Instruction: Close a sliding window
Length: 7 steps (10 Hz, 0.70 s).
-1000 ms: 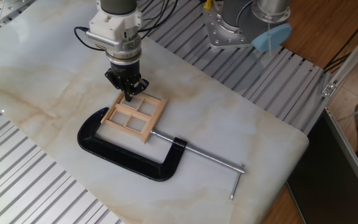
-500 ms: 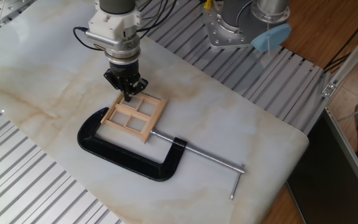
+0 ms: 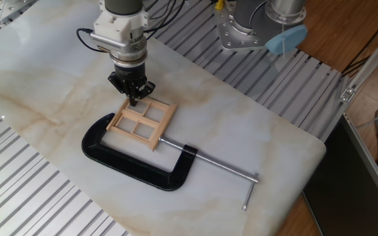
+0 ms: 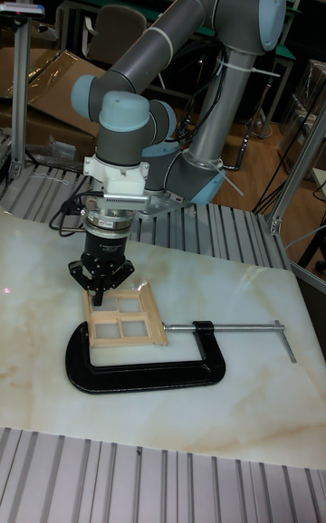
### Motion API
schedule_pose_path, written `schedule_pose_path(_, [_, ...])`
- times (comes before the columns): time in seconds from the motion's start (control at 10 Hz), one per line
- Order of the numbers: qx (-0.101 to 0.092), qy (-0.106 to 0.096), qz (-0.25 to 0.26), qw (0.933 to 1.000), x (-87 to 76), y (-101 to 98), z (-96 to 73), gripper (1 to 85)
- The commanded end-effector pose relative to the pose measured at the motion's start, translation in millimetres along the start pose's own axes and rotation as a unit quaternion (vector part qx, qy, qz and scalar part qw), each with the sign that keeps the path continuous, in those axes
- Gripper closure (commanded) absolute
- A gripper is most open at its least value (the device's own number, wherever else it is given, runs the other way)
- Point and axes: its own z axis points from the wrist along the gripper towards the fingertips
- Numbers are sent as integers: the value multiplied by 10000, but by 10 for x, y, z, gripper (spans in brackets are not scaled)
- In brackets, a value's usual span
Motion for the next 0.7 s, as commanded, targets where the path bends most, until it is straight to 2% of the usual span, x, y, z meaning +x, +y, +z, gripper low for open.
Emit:
schedule_pose_path(0.0, [-2,-21,17,10000,-13,-16,-12,850])
schedule_pose_path(0.4, [-70,-11,134,9999,-15,25,-18,850])
schedule_pose_path(0.6, [-168,-26,226,9996,-28,79,-20,850])
